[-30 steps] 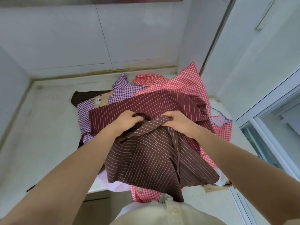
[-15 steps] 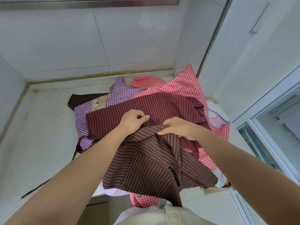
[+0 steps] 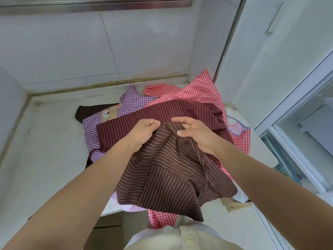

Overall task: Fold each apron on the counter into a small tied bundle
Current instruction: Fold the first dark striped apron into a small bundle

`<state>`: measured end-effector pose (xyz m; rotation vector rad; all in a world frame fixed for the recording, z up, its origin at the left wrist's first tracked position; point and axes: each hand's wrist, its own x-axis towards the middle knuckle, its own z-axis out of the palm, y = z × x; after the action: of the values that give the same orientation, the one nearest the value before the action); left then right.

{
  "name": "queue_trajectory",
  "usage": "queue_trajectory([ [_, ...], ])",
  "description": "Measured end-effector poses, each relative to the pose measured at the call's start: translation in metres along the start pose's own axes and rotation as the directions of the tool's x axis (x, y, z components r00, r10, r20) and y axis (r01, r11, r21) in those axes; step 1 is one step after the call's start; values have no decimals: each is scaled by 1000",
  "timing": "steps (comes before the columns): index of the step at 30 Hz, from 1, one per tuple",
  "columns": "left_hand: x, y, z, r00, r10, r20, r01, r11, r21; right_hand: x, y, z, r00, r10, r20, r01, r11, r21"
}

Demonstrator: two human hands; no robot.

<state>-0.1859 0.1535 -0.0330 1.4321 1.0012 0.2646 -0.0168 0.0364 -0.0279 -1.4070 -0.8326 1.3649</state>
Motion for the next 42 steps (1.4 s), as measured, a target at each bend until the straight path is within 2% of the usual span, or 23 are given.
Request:
queue_trajectory([
  [4,-8,2,2,998,-16,59,19,998,-57,-1,1,14,999,14,37,-10,996,-88],
  [9,-13,2,-3,993,-51,109,64,991,-120,2,4,27,974,-194,-118,158,951,-266],
  [13,-13,-3,-4,995,-4,99,13,996,-91,4,2,33,961,-262,-84,216,909,-357],
  [16,-14,-4,-3,994,20,105,-9,995,-104,4,8,32,968,-230,-101,197,944,-266],
  [19,-17,-3,0,989,-10,151,21,997,-69,4,15,30,971,-200,-129,160,950,-269],
  [23,-19,-5,6,996,60,65,-56,997,-53,2,20,28,976,-131,-174,79,957,-278],
  [26,-25,-7,8,990,106,93,-110,993,39,-4,24,21,989,-42,-141,-10,937,-350],
  [29,-34,-7,12,988,109,109,-120,988,102,-13,30,13,981,-85,-177,-28,830,-557],
  [31,-41,-7,16,990,107,87,-118,984,133,-20,33,11,969,-131,-208,-9,826,-564],
  [35,-57,-10,35,990,140,-4,-134,953,273,-46,41,7,971,-163,-175,55,865,-500],
  [39,-86,-19,67,968,228,-107,-151,866,476,-84,48,-1,992,-110,-55,74,891,-448],
  [42,-114,-28,93,942,314,-118,-193,795,575,-115,56,-3,993,-119,15,109,840,-531],
])
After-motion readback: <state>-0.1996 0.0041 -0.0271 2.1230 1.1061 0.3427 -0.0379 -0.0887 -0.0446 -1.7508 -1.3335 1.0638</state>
